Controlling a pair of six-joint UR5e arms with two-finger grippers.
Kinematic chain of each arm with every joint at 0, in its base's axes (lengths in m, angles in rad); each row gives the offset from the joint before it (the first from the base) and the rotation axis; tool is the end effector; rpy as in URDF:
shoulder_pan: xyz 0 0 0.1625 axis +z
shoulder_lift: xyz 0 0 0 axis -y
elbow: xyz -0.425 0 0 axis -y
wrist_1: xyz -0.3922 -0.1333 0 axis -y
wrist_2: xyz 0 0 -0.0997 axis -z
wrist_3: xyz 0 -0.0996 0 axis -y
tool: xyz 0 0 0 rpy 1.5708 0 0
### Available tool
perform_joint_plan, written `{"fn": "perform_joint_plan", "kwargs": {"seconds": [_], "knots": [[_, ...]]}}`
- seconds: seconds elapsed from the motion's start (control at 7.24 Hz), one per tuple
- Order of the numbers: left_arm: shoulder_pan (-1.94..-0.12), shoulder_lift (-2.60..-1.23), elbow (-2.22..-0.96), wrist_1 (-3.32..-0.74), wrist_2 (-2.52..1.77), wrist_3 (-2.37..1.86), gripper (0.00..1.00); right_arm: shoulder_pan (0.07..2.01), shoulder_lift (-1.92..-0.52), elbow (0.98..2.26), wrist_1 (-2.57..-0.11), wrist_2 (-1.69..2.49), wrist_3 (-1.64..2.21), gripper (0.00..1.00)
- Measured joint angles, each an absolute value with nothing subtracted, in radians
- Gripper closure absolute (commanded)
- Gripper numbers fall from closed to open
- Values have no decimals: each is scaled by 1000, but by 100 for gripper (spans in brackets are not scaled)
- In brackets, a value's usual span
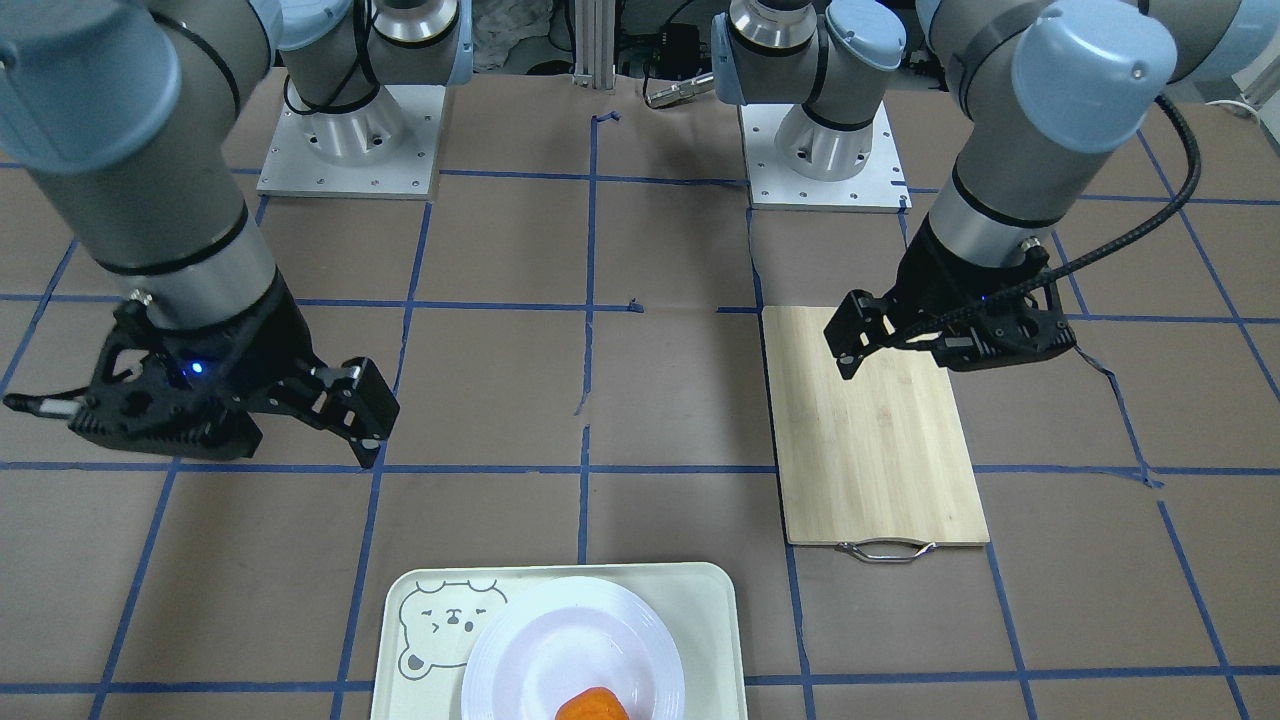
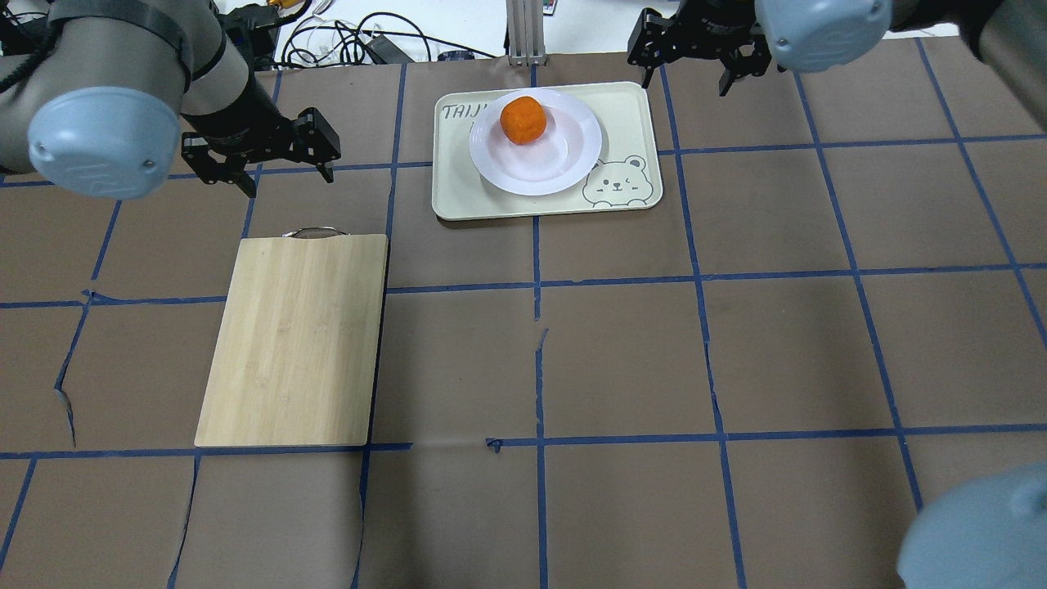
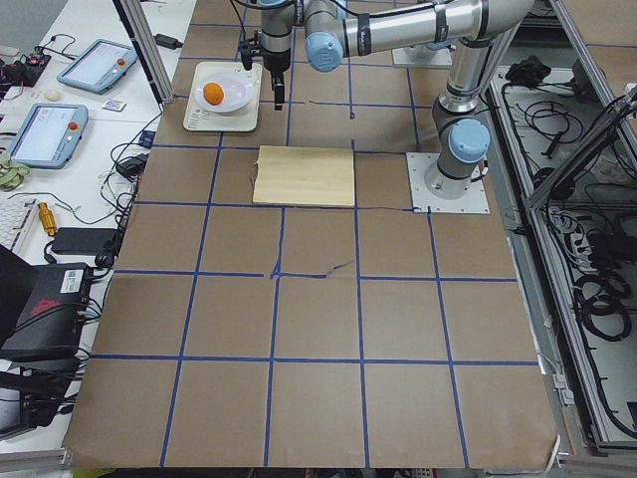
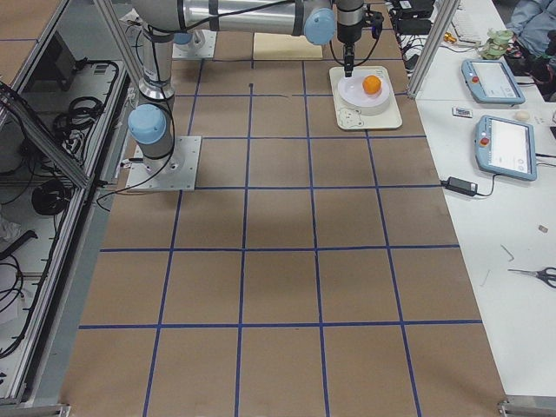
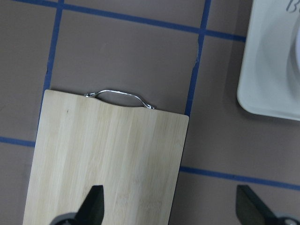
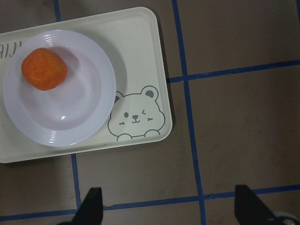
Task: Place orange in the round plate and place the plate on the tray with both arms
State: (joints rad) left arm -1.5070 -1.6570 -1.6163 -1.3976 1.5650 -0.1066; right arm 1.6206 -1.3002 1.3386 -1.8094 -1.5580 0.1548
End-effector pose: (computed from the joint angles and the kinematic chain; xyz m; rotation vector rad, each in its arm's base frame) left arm -0.0999 -0.5366 0.4390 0.2665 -3.1229 0.0648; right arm 0.1654 -0.6156 0.4792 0.1603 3.0892 -0.3070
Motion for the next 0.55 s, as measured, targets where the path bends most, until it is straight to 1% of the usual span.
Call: {"fn": "perform_joint_plan", "kwargs": {"seconds": [0.28,0.55], "knots": [[-1507,-1606,-1615,-1486,1562,-83,0,1635,-1365,1342,-1675,-1589,99,0],[-1504,-1594,-1621,-1503,1565,-18,0,1639,-1400,1364,-1606,-1595,82,0]]}}
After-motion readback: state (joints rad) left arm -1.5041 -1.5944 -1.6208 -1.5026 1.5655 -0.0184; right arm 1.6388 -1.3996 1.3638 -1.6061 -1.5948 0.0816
